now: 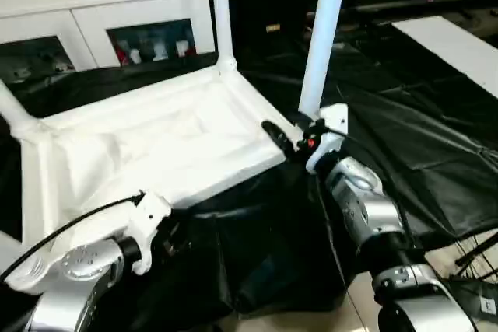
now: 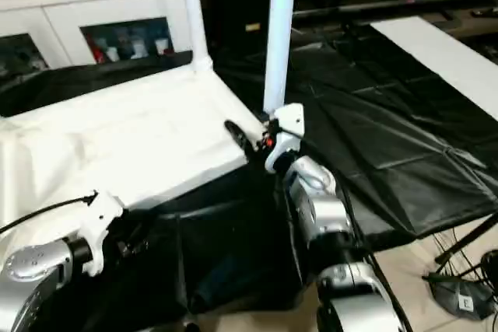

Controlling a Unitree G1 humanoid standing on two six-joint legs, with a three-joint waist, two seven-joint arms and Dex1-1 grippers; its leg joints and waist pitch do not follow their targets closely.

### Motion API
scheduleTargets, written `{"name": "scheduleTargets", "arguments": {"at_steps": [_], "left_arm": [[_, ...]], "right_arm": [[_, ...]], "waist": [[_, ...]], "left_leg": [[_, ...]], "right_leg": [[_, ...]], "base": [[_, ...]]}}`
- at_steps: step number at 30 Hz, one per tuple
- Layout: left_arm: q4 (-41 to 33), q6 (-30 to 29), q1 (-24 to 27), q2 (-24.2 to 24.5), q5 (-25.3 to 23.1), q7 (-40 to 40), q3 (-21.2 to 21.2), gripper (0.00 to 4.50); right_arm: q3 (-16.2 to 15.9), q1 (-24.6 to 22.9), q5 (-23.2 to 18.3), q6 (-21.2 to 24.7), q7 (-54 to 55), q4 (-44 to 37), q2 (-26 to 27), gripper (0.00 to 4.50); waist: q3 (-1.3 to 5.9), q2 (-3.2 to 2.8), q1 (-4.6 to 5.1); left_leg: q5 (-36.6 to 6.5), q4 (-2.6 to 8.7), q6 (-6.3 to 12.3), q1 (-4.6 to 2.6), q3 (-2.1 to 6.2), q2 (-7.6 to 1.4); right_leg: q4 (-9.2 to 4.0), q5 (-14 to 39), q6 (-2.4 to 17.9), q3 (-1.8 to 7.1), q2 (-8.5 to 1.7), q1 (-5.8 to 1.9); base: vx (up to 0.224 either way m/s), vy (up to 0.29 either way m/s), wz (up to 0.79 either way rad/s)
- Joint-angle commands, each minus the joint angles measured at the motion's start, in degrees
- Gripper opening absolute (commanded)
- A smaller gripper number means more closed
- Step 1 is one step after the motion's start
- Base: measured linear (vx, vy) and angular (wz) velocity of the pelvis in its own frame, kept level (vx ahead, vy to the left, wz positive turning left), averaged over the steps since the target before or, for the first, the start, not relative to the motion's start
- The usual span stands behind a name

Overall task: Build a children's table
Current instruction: Rotate table base

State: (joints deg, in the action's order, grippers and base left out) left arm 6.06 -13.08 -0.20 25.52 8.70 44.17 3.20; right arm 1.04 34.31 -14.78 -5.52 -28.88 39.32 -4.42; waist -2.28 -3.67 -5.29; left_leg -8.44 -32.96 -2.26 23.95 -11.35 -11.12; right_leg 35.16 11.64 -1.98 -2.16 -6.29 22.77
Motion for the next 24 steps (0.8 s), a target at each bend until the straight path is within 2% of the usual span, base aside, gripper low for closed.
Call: {"name": "scheduleTargets", "arguments": {"at_steps": [1,3,4,6,8,10,11,12,14,16,17,18,19,20,21,22,23,24], "left_arm": [[5.53,1.64,0.10,0.38,-2.17,-2.78,-2.51,3.98],[7.58,3.52,-0.39,-0.09,-2.32,-3.47,-2.67,4.17],[8.13,4.06,-0.52,-0.18,-2.35,-3.58,-2.66,4.17],[11.53,6.48,-1.50,-0.51,-2.57,-3.84,-2.21,4.42],[14.10,8.59,-2.16,-0.81,-2.66,-3.84,-1.79,4.46],[14.97,9.58,-2.40,-0.95,-2.57,-3.66,-1.68,4.46],[15.28,10.16,-2.48,-1.09,-2.40,-3.52,-1.68,4.46],[15.39,10.55,-2.52,-1.14,-2.27,-3.57,-1.74,4.46],[15.27,11.27,-2.51,-1.21,-2.04,-3.88,-1.88,4.46],[15.02,11.47,-2.43,-1.15,-1.90,-3.81,-1.92,4.46],[15.18,12.42,-2.45,-1.08,-1.71,-3.45,-1.95,4.46],[15.18,12.42,-2.45,-1.08,-1.71,-3.45,-1.95,4.46],[14.86,13.20,-2.25,-1.15,-1.33,-2.99,-2.10,4.46],[10.73,13.80,-0.69,-1.42,0.97,0.03,-1.98,4.46],[8.44,12.81,-0.03,-1.33,1.69,0.86,-1.68,4.46],[8.44,12.81,-0.03,-1.33,1.69,0.86,-1.68,4.46],[4.71,10.72,0.78,-1.37,3.77,2.74,-1.18,4.46],[3.47,9.99,1.00,-1.45,4.77,3.59,-1.02,4.46]], "right_arm": [[4.71,1.41,0.34,-2.10,3.78,2.85,-2.60,3.74],[5.85,2.64,0.51,-3.61,5.66,5.80,-3.81,3.74],[6.10,2.95,0.60,-4.06,6.21,6.58,-4.14,3.74],[7.97,4.29,0.33,-5.19,8.78,9.76,-6.32,3.74],[9.53,4.94,0.11,-6.01,10.35,11.66,-8.42,3.74],[10.03,5.12,0.07,-6.46,10.57,12.46,-9.66,3.74],[10.41,5.23,0.16,-6.84,10.57,13.09,-11.10,3.74],[10.69,5.53,0.26,-7.28,10.55,13.96,-11.99,3.74],[11.10,6.16,0.64,-8.15,10.38,15.72,-13.51,3.74],[11.22,6.45,0.90,-8.41,10.26,16.44,-14.38,3.74],[11.50,6.99,1.23,-8.80,9.29,17.45,-15.28,3.74],[11.50,6.99,1.23,-8.80,9.29,17.45,-15.28,3.74],[11.49,7.08,1.32,-8.94,7.80,17.57,-15.52,3.74],[8.22,4.85,1.97,-8.16,-1.15,14.14,-14.73,3.74],[6.30,3.54,2.55,-7.75,-4.03,12.27,-14.33,3.74],[6.30,3.54,2.55,-7.75,-4.03,12.27,-14.33,3.74],[3.05,0.88,2.29,-6.44,-9.66,8.07,-13.41,3.74],[1.92,-0.15,1.86,-5.82,-11.97,6.35,-13.01,3.74]], "waist": [[3.45,-0.73,0.29],[3.43,-0.68,0.26],[3.40,-0.94,0.24],[3.30,-0.59,0.27],[3.30,-0.36,0.57],[3.25,-0.10,0.67],[3.08,0.07,0.90],[3.03,0.09,0.98],[3.01,0.07,1.29],[3.00,0.14,1.41],[2.92,0.18,1.64],[2.95,0.14,1.73],[2.94,0.34,1.85],[2.95,0.60,1.89],[3.03,0.46,1.82],[2.94,0.63,1.85],[2.97,0.37,1.93],[3.09,0.40,1.77]], "left_leg": [[-23.02,4.46,-3.58,-2.85,1.02,-1.55],[-24.19,4.54,-4.10,-2.93,1.05,-1.61],[-24.77,4.51,-4.34,-3.12,0.99,-1.59],[-25.86,4.50,-4.51,-3.07,1.05,-1.48],[-24.42,4.48,-4.03,-2.47,1.15,-1.33],[-24.55,4.39,-3.55,-2.37,1.10,-1.16],[-25.35,4.31,-2.95,-2.29,1.12,-1.03],[-25.56,4.32,-2.83,-2.26,1.16,-1.01],[-26.59,4.24,-2.64,-2.58,1.30,-1.05],[-26.95,4.19,-2.52,-2.73,1.26,-1.05],[-27.93,4.09,-2.30,-3.01,1.18,-1.05],[-28.18,4.09,-2.30,-3.04,1.25,-1.08],[-28.71,4.15,-2.14,-3.00,1.24,-1.12],[-28.82,4.25,-1.85,-2.79,1.32,-1.18],[-28.82,4.30,-1.68,-2.67,1.38,-1.28],[-28.60,4.46,-1.46,-2.39,1.41,-1.42],[-28.64,4.62,-1.39,-2.30,1.40,-1.53],[-28.61,4.56,-1.35,-2.47,1.32,-1.60]], "right_leg": [[-4.50,12.13,9.73,1.23,-1.18,-0.67],[-4.65,13.66,9.80,1.16,-1.32,-0.62],[-4.68,14.20,9.78,1.19,-1.27,-0.46],[-4.97,16.39,9.46,1.18,-1.35,-0.61],[-4.88,16.01,8.95,1.02,-1.39,-1.09],[-5.07,17.49,8.69,0.95,-1.45,-1.20],[-5.46,21.56,7.98,0.89,-1.68,-1.25],[-5.60,22.93,7.66,0.86,-1.72,-1.27],[-6.09,27.20,6.86,0.78,-1.82,-0.98],[-6.25,27.67,7.03,0.71,-1.68,-0.78],[-6.47,28.01,7.40,0.69,-1.48,-0.39],[-6.37,27.98,7.59,0.64,-1.48,-0.41],[-6.45,27.95,7.67,0.58,-1.39,-0.39],[-6.33,27.65,7.74,0.52,-1.40,-0.57],[-6.14,27.06,7.85,0.51,-1.49,-0.77],[-6.11,26.46,7.83,0.52,-1.43,-0.87],[-5.86,25.17,8.29,0.54,-1.29,-0.73],[-5.82,24.08,8.57,0.64,-1.25,-0.75]], "base": [[0.000,0.000,0.00],[0.000,0.000,0.00],[0.000,0.000,0.00],[0.000,0.000,0.00],[0.000,0.000,0.00],[0.000,0.000,0.00],[0.000,0.000,0.00],[0.000,0.000,0.00],[0.000,0.000,0.00],[0.000,0.000,0.00],[0.000,0.000,0.00],[0.000,0.000,0.00],[0.000,0.000,0.00],[0.000,0.000,0.00],[0.000,0.000,0.00],[0.000,0.000,0.00],[0.000,0.000,0.00],[0.000,0.000,0.00]]}}
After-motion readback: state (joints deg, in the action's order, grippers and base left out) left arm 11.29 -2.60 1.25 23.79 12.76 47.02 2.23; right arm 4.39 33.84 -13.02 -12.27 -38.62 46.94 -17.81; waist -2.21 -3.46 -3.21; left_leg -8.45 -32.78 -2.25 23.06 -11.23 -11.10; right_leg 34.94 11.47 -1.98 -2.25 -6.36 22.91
